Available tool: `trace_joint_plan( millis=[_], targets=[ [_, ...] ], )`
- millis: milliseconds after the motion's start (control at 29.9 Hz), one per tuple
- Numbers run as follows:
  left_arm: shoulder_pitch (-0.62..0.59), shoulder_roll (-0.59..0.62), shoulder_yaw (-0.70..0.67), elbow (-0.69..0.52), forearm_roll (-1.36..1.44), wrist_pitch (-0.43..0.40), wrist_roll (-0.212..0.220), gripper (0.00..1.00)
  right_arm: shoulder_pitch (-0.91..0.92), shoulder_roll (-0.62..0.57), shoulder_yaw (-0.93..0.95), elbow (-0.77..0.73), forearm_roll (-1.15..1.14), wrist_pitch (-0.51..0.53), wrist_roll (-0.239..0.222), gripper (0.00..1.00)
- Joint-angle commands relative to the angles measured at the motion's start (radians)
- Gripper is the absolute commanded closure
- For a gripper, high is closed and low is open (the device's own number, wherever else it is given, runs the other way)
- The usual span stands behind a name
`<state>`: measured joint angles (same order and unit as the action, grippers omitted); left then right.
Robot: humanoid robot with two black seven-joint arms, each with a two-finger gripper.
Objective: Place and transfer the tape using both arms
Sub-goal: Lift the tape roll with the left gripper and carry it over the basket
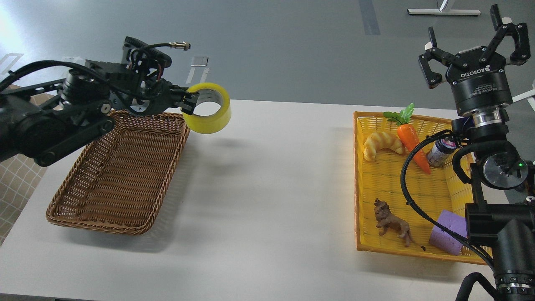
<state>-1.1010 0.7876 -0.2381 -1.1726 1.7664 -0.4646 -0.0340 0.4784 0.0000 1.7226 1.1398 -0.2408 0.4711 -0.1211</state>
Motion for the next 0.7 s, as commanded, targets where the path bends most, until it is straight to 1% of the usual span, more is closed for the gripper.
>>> trace_joint_plan(
  millis=[0, 67, 167, 268, 368, 669],
  targets=[
    [0.015, 0.103, 0.003, 0.001, -0.001, 0.006, -0.035, 1.00, -0.006, 0.000, 0.000, 0.000, 0.000, 0.001, 0.000, 0.00],
    [0.029, 0.157, 0.006, 0.002, -0.007, 0.014, -0.046, 1.00, -0.006, 0.000, 0.000, 0.000, 0.000, 0.000, 0.000, 0.00],
    [0.059, 0.189, 0.006, 0.007, -0.015, 0.023, -0.050, 1.00, -0.006, 0.000, -0.001, 0.000, 0.000, 0.000, 0.000, 0.00],
    [0.108, 0.214, 0.006, 0.007, -0.016, 0.064, -0.050, 1.00, -0.006, 0.000, -0.001, 0.000, 0.000, 0.000, -0.002, 0.00],
    [0.138, 0.228, 0.006, 0.007, -0.021, 0.073, -0.050, 1.00, -0.006, 0.000, -0.001, 0.001, 0.000, 0.000, -0.002, 0.00],
    [0.282, 0.223, 0.006, 0.016, -0.028, 0.152, -0.049, 1.00, -0.007, 0.000, -0.012, 0.000, 0.000, 0.000, -0.003, 0.00]
  ],
)
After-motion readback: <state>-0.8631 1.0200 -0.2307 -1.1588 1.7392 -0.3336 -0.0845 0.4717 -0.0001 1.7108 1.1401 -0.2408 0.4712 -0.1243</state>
